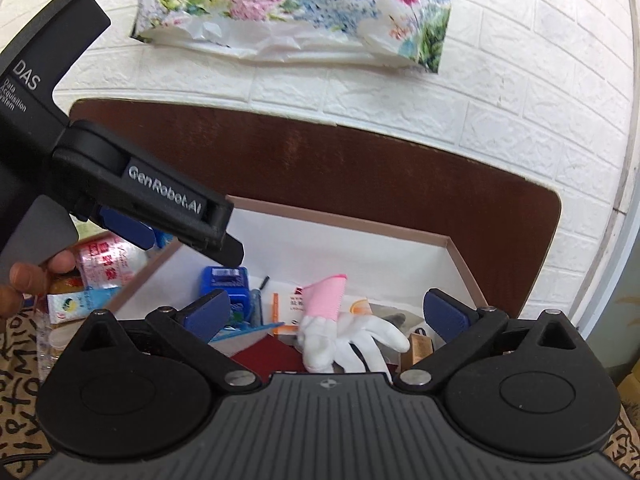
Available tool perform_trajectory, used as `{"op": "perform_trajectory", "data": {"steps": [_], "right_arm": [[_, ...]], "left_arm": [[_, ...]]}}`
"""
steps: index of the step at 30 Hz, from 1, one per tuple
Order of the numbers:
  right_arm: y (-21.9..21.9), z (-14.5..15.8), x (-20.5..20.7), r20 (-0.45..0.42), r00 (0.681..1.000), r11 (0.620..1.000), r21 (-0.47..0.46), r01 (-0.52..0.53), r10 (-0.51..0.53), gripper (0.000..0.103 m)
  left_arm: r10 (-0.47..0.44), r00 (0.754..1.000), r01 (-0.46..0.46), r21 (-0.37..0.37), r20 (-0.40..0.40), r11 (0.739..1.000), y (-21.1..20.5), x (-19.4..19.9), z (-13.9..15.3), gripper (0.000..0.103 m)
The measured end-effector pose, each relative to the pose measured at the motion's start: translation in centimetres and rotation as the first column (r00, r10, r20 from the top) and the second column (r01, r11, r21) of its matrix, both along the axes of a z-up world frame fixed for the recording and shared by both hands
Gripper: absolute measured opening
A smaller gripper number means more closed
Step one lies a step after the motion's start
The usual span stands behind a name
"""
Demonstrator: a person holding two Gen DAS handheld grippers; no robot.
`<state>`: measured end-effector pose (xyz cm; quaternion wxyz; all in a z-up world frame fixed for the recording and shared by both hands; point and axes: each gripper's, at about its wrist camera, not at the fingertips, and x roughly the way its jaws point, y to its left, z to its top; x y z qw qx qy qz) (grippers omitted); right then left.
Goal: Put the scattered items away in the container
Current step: 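Open both grippers to drop the net and hook into the box, then move both grippers back toward the blue tape roll on the table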
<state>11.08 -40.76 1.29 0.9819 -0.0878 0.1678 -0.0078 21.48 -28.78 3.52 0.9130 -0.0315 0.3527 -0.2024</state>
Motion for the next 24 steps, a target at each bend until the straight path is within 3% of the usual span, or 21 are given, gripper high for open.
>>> {"op": "perform_trajectory", "data": {"steps": [12,24], "right_arm": [[4.5,0.8,-4.5,0.043,0.997,0.998,0.011,-0.068,0.067,0.102],[7.1,0.1,-8.0,0.039,0.997,0.996,0.052,-0.069,0.067,0.103]], "left_arm": [[0.025,0.995,-0.03,0.055,0.098,0.998,2.4,-7.4,1.2,0.1],[0.055,0.992,-0.06,0.049,0.112,0.997,4.8,-11.7,1.2,0.102]]}}
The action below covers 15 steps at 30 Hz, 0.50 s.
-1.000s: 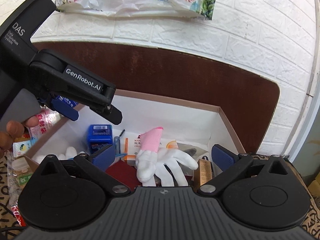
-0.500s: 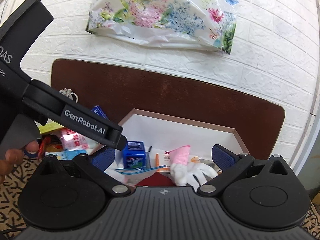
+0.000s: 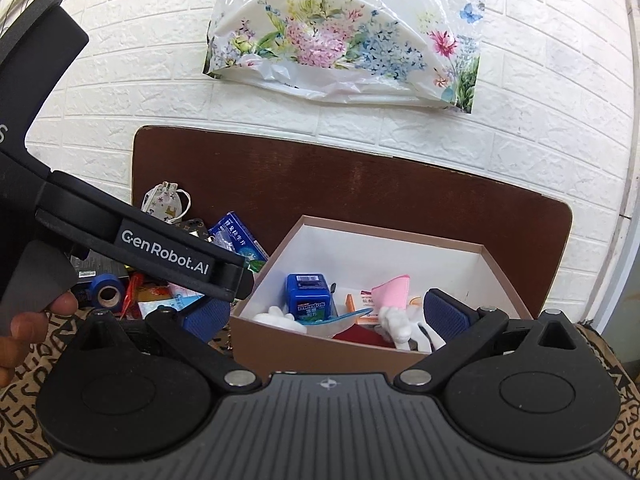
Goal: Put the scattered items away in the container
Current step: 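Move both grippers back toward the blue tape roll on the table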
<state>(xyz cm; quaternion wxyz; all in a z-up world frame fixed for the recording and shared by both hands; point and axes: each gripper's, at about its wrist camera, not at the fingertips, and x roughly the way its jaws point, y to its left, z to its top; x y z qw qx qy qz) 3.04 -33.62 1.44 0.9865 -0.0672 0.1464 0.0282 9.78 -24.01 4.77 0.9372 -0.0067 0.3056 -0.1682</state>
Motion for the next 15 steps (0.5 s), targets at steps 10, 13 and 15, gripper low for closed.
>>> {"op": "perform_trajectory", "data": {"steps": [10,13,15], "right_arm": [[3.3,-1.0,-2.3,-0.038,0.998,0.999,-0.016,-0.047,0.047,0.103],[4.7,-1.7,-2.9,-0.058,0.996,0.997,-0.023,-0.076,0.074,0.103],[5.4,-2.1,-3.1,-0.07,0.994,0.996,-0.015,-0.09,0.089,0.103]], "left_arm": [[0.051,0.999,-0.051,0.003,-0.01,0.999,3.7,-3.6,-1.8,0.103],[0.074,0.996,-0.075,-0.015,-0.04,0.997,5.5,-4.5,-2.7,0.103],[0.093,0.994,-0.094,-0.021,-0.052,0.995,6.5,-4.8,-3.2,0.103]]}}
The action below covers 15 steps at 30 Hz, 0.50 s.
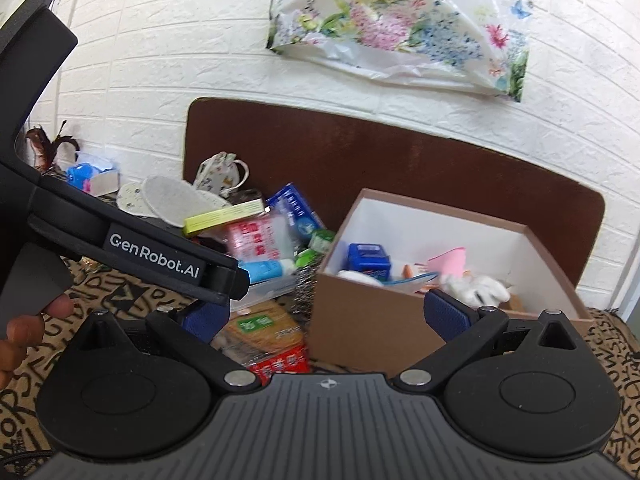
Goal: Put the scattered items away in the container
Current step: 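Move both grippers back toward the blue tape roll on the table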
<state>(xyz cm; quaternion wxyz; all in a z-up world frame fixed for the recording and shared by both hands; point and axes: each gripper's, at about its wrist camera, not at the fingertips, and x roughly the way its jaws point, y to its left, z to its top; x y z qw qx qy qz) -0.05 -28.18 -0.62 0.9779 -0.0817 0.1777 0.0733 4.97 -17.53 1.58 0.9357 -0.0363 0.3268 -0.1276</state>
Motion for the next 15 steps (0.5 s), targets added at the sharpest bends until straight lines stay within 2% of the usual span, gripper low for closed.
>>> {"op": "perform_trajectory", "data": {"steps": [8,15], "right_arm": [[2.3,-1.3,0.2,-0.055,0.997,0.998,0.033,-0.056,0.058,0.103],[4.1,-2.4,1.4,-0.087,0.99,0.993,0.049,-0.104,0.109,0.102]], "left_arm": [[0.052,0.998,-0.052,-0.004,-0.023,0.999,3.3,-1.2,-1.8,0.103],[0.063,0.996,-0.066,-0.04,-0.065,0.997,6.2,0.0,-2.9,0.103]]}}
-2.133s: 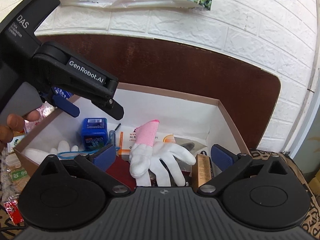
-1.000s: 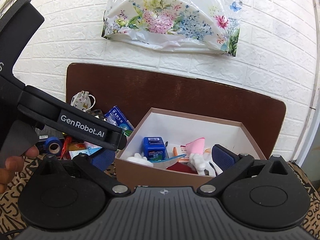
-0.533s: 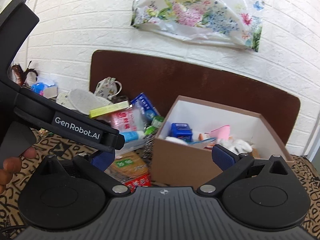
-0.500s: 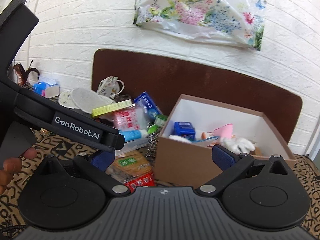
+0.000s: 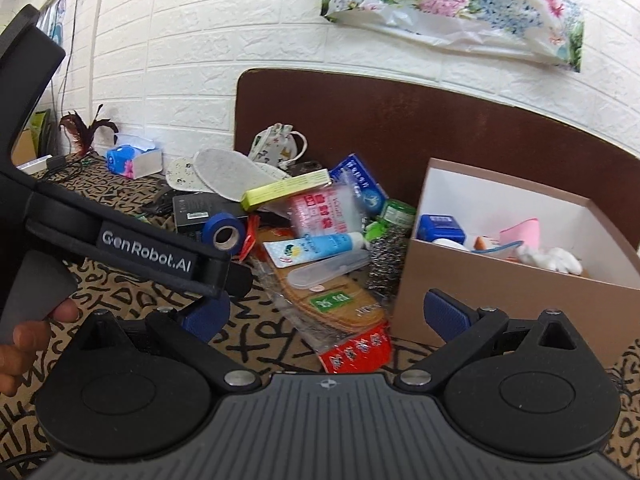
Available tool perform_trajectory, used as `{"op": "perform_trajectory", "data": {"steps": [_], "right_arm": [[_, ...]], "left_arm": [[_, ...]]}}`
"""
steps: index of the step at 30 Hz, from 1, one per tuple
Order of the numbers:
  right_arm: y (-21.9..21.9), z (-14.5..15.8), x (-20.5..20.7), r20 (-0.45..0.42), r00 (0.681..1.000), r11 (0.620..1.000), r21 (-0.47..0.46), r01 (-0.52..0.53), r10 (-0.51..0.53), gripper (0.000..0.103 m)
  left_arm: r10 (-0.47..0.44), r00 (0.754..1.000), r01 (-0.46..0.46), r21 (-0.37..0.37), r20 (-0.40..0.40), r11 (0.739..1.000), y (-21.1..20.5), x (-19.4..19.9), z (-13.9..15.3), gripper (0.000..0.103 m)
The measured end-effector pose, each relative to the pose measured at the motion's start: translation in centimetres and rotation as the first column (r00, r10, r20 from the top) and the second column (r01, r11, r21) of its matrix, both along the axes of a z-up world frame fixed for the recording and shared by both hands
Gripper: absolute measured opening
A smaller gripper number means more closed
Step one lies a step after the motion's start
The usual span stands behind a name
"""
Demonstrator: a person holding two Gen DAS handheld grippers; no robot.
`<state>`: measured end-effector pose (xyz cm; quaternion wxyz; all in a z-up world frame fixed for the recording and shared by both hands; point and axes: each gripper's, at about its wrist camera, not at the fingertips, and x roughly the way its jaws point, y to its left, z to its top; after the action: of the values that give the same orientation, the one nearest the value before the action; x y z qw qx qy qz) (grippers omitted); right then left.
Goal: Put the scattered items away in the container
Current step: 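Move both grippers back toward the blue tape roll on the table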
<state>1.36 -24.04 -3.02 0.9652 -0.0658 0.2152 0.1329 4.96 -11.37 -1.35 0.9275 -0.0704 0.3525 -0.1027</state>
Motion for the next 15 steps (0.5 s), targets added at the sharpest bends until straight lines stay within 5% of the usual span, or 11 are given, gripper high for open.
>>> {"op": "perform_trajectory", "data": {"steps": [15], "right_arm": [[4.1,-1.1,5.9,-0.028,0.995,0.995,-0.007,-0.097,0.097,0.095]], "left_arm": [[0.069,0.997,-0.069,0.008,0.019,0.998,5.8,4.5,-0.9,0.09]]}}
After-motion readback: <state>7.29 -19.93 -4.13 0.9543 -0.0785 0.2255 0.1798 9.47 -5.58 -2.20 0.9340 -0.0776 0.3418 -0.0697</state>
